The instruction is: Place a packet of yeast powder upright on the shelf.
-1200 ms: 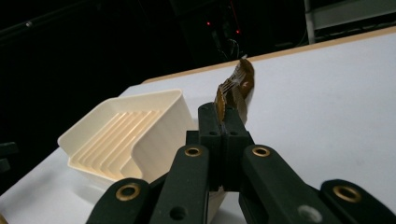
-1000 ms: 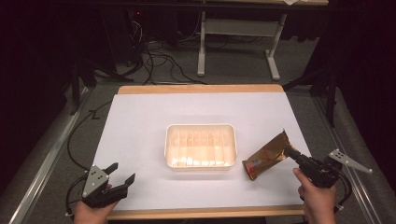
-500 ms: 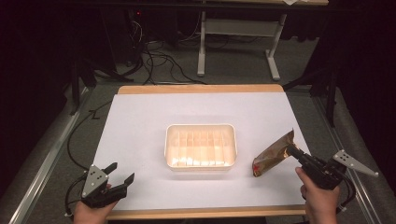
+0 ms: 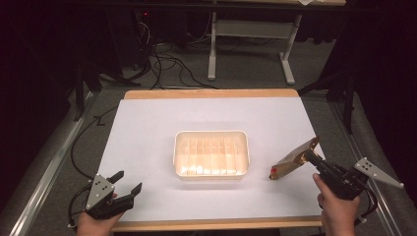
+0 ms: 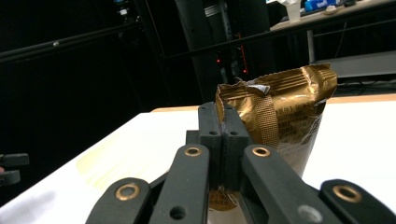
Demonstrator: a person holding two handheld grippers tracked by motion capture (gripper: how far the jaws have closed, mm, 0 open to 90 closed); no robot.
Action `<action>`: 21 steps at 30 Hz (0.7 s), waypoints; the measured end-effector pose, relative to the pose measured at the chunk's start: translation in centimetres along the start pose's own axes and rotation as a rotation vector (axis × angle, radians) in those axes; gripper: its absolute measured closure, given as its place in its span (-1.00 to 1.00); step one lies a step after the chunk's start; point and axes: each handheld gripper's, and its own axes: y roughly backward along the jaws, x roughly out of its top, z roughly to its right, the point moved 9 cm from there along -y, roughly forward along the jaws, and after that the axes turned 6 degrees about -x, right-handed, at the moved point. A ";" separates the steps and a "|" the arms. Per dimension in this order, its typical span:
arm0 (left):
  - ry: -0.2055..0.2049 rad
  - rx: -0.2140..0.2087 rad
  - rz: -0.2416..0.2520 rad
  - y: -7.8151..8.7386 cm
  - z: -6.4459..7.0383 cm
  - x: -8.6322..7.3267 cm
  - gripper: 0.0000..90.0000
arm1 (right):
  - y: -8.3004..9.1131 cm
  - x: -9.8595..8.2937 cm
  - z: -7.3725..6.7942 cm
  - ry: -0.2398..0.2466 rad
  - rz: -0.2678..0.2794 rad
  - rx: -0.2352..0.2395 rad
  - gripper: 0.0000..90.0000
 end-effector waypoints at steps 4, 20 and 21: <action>0.002 0.001 -0.002 0.0 0.0 -0.1 -0.35 | -0.1 0.1 -0.4 0.019 0.001 0.010 1.00; 0.017 0.036 -0.023 -0.3 -0.1 -0.4 -0.35 | -0.4 1.2 -1.2 0.062 0.018 0.052 1.00; 0.018 0.037 -0.022 -0.3 -0.2 -0.4 -0.35 | -0.5 1.3 -1.3 0.069 0.020 0.053 1.00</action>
